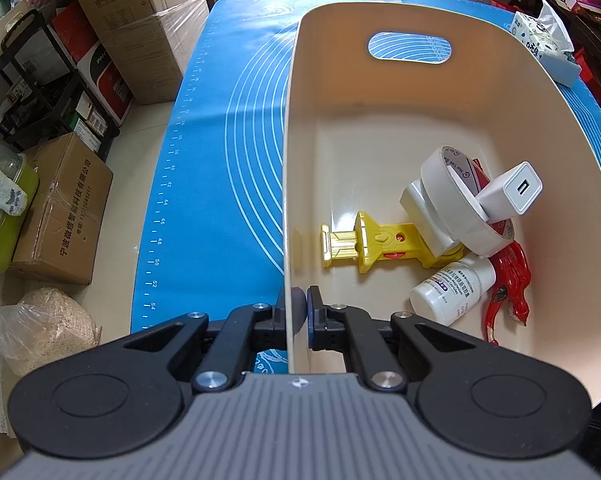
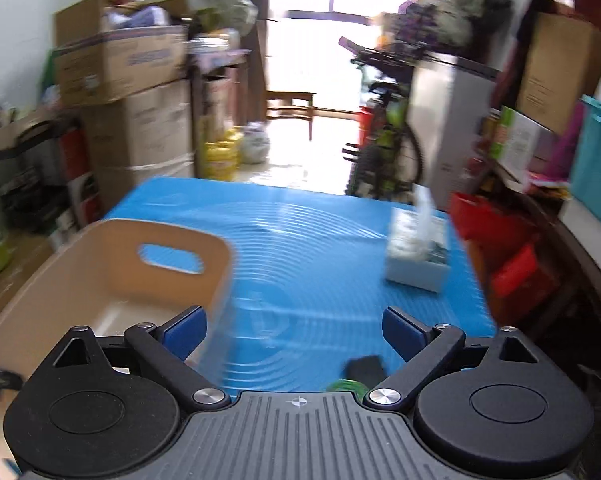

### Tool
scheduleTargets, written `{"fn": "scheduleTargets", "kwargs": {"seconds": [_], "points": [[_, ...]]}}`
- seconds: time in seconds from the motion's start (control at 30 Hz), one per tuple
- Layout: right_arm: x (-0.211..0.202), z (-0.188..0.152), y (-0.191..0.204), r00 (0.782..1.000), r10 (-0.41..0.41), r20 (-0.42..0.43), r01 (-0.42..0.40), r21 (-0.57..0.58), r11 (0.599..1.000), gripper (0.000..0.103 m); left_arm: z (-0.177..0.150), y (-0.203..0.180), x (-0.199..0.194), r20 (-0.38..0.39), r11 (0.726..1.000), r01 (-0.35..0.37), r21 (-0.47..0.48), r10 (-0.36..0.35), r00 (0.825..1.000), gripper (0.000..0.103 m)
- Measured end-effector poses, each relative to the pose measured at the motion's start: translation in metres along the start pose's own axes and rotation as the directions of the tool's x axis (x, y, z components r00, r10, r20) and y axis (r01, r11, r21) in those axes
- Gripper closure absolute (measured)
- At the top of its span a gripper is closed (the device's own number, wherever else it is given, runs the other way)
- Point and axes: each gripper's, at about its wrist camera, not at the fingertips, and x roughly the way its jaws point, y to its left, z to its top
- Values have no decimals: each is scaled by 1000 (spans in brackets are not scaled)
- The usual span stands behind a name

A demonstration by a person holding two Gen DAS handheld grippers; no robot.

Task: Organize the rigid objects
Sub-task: 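Carry the plug charger into the basket and release it with the right tool, then grasp the green ointment tin with the right tool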

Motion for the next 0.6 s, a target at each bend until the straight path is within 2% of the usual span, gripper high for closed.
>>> {"fn": "scheduleTargets", "kwargs": {"seconds": [0.13,0.3,0.6], "points": [[18,-11,-25,997,-56,-47,59,57,997,8,0,1,-1,0,1000,-2,1,2,1000,94],[41,-29,-40,992,-66,-107,77,101,992,9,0,2,-1,-1,1000,-4,2,4,1000,94],[78,-61,-21,978,-79,-192,73,-41,997,10,0,4,-1,0,1000,-9,7,9,1000,93]]}}
